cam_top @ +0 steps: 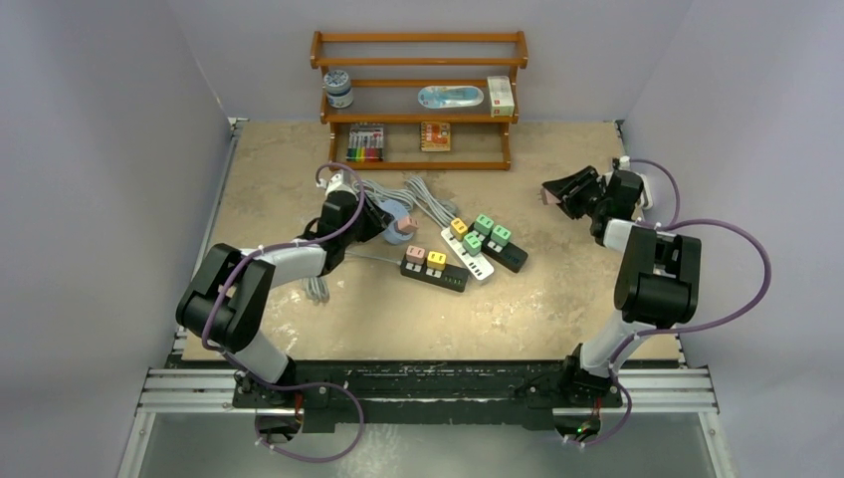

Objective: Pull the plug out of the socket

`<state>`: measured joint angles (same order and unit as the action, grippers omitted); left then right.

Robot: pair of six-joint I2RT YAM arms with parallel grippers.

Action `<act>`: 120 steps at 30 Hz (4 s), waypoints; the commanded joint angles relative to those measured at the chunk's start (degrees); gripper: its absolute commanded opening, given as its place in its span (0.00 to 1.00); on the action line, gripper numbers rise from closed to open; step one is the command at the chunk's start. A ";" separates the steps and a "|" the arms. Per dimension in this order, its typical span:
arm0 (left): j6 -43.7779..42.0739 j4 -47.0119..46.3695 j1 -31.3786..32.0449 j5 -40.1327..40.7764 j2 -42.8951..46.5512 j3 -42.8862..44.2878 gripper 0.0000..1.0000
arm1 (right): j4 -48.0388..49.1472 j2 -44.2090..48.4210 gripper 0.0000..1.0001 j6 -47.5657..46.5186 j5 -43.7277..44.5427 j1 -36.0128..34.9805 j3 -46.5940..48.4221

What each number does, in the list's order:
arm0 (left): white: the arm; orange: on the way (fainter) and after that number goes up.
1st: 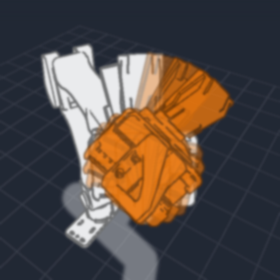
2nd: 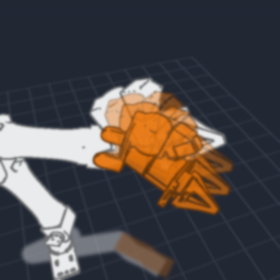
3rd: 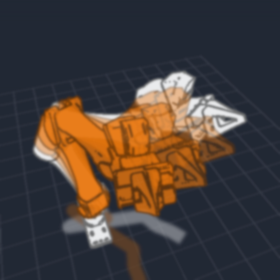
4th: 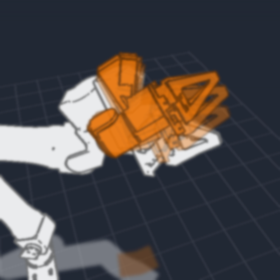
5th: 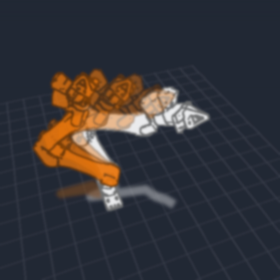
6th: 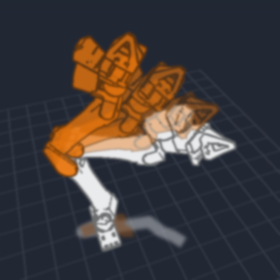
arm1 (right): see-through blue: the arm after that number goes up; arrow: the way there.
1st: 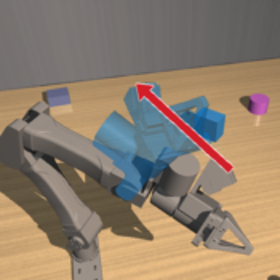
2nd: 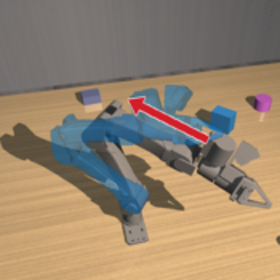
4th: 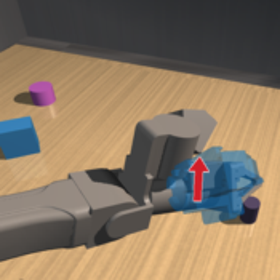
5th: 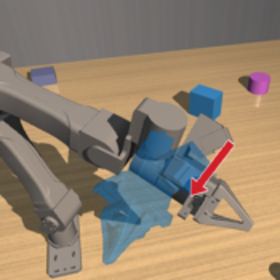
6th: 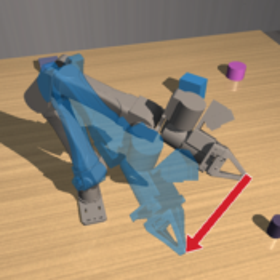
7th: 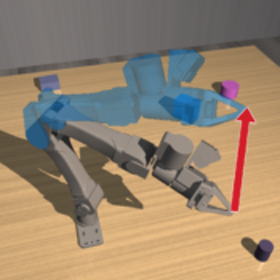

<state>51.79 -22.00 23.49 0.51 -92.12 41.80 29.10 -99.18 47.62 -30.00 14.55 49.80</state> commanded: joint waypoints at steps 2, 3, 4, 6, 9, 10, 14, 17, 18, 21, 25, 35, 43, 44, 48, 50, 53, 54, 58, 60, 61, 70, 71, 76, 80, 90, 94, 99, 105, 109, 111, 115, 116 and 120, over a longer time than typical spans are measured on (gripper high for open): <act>-1.79 -3.25 -0.44 2.38 3.05 2.40 0.00 | 0.87 -1.49 0.45 3.36 -0.77 0.89 0.72; -1.78 -2.95 -0.39 2.57 3.00 2.41 0.00 | 0.49 -1.76 0.49 3.55 -0.50 0.96 0.69; -1.85 -2.71 -0.45 2.68 3.00 2.44 0.00 | 0.37 -1.84 0.52 3.81 -0.15 1.08 0.38; -1.99 -2.41 -0.46 2.93 3.23 2.44 0.00 | 0.59 -1.27 0.59 4.66 1.61 1.24 -0.25; -2.70 -1.57 -0.43 3.43 3.61 2.88 0.00 | 1.02 0.40 0.70 4.97 3.84 1.26 -0.89; -3.31 -1.07 -0.50 3.35 3.75 3.40 0.00 | 1.53 1.11 0.73 4.80 4.19 1.26 -1.12; -14.03 6.25 -1.64 -6.42 4.06 10.34 0.00 | 2.03 5.77 0.98 2.27 8.30 1.08 0.33; -25.63 22.82 -1.86 -15.49 4.88 21.00 0.00 | 0.14 11.15 0.99 -1.19 14.01 -0.75 0.93; -29.26 27.64 -1.83 -17.61 5.24 23.77 0.00 | -0.66 12.74 0.99 -3.32 16.08 -2.03 1.67; -37.06 37.87 -1.74 -22.00 6.75 28.35 0.00 | -2.27 16.25 0.99 -11.31 21.33 -8.60 5.09; -43.56 43.74 -1.69 -28.78 9.79 27.84 0.00 | 0.39 16.75 0.99 -23.31 18.89 -18.60 10.25; -25.08 28.56 -10.36 -19.97 6.88 29.35 0.00 | -1.05 13.63 0.92 -46.33 -9.50 -34.56 14.37; -13.58 19.58 -10.78 -17.37 2.18 28.15 0.00 | -9.87 9.64 0.88 -55.37 -9.72 -41.98 19.05; -12.96 19.20 -10.81 -17.62 1.78 27.99 0.00 | -10.72 8.61 0.88 -55.99 -9.99 -42.42 19.87; -10.92 17.48 -10.80 -18.25 1.87 26.85 0.00 | -12.13 4.44 0.88 -57.33 -9.45 -44.56 23.01; -10.23 16.40 -10.83 -19.21 2.31 26.15 0.00 | -11.28 2.58 0.88 -57.27 -8.42 -45.32 23.78; -9.90 16.28 -10.74 -20.30 2.95 26.05 0.00 | -10.85 0.67 0.88 -57.87 -8.15 -45.69 25.18; -9.95 16.30 -10.81 -20.49 3.23 25.97 0.00 | -10.82 0.25 0.88 -58.24 -8.44 -45.81 25.69; -9.91 16.23 -10.74 -20.82 3.61 25.46 0.00 | -10.87 -1.08 0.88 -58.73 -10.23 -46.27 27.55; -9.59 15.81 -10.74 -20.93 3.62 25.16 0.00 | -11.82 -2.06 0.87 -59.34 -10.34 -46.86 28.87; -9.38 15.68 -10.79 -21.29 3.70 25.07 0.00 | -12.55 -2.52 0.87 -59.77 -10.34 -46.95 29.53; -9.10 15.57 -10.74 -22.99 4.99 25.67 0.00 | -14.30 -5.81 0.86 -61.41 -9.31 -47.07 32.26; -9.01 15.44 -10.74 -23.20 5.17 25.76 0.00 | -14.72 -6.25 0.85 -61.61 -9.37 -47.07 32.59; -8.22 14.55 -10.74 -23.84 5.77 25.70 0.00 | -16.09 -7.61 0.84 -62.22 -9.55 -47.32 33.63; -8.11 14.37 -10.74 -23.88 6.03 25.53 0.00 | -17.35 -8.50 0.71 -62.52 -10.54 -47.64 34.81; -7.76 13.32 -10.74 -24.89 5.48 24.04 0.00 | -18.40 -8.98 0.47 -62.70 -10.49 -48.34 36.30; -7.87 13.46 -10.74 -25.03 5.68 23.79 0.00 | -20.34 -10.12 0.33 -62.69 -11.05 -48.44 38.33; -8.63 14.55 -10.74 -24.28 6.39 22.72 0.00 | -20.73 -9.53 0.00 -61.38 -9.05 -48.65 38.11; -11.49 19.61 -10.74 -19.87 7.31 20.39 0.00 | -18.09 -4.06 0.00 -59.07 -8.05 -48.69 32.24; -14.67 25.46 -10.79 -15.02 6.87 20.52 0.00 | -14.32 0.08 0.00 -61.00 -0.32 -49.74 29.22; -15.69 28.47 -10.75 -12.54 6.14 21.20 0.00 | -14.09 1.24 0.00 -63.22 7.17 -50.92 28.77; -16.28 31.18 -10.83 -10.59 5.10 22.18 0.00 | -12.36 3.07 0.00 -65.45 13.24 -52.23 27.01; -16.31 31.10 -10.81 -10.45 5.03 22.14 0.00 | -12.40 3.23 0.00 -63.97 10.53 -52.16 26.79; -17.55 32.10 -10.83 -9.41 5.02 22.71 0.00 | -11.49 3.77 0.00 -56.97 -10.20 -46.68 26.75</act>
<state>39.81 6.48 14.06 -19.25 -87.46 62.57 10.00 -101.93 -14.00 -26.06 -38.02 75.42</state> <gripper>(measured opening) 0.334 0.322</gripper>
